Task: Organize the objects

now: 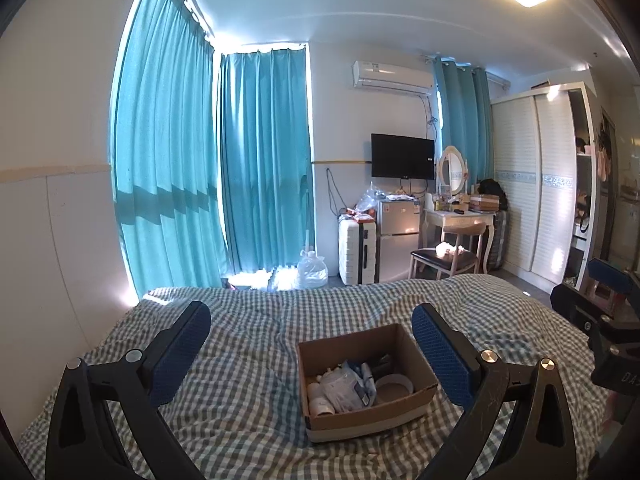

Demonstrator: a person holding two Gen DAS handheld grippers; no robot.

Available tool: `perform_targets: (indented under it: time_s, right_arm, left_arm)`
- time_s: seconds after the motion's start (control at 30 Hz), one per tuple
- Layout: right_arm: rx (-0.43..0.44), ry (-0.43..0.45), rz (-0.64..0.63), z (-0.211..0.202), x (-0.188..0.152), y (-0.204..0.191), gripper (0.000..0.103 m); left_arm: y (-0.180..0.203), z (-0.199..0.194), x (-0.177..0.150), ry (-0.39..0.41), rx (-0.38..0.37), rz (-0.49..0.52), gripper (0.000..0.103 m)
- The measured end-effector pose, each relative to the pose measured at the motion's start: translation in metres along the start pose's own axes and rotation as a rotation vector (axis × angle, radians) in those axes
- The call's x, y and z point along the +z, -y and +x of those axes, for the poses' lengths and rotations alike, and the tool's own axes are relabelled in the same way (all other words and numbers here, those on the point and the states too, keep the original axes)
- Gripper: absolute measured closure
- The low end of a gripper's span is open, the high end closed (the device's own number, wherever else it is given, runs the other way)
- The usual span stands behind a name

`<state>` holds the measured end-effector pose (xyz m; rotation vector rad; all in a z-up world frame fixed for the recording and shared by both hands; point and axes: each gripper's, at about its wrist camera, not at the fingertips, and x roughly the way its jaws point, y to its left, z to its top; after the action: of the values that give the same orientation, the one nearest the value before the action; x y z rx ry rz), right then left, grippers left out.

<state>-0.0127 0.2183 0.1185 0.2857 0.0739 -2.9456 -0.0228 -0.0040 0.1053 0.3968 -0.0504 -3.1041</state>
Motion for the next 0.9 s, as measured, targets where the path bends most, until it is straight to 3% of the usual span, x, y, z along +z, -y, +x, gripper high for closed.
perform_targets:
  time_s: [0.3, 0.9]
  right_arm:
    - [0.029, -0.069, 0.048, 0.032, -0.040, 0.003, 0.003]
    - [0.019, -0.122, 0.063, 0.044, -0.062, 0.002, 0.003]
  left_arm:
    - [0.003, 0.009, -0.044, -0.040, 0.001, -0.013, 0.000]
    - [0.002, 0.012, -0.054, -0.067, 0.028, -0.009, 0.000]
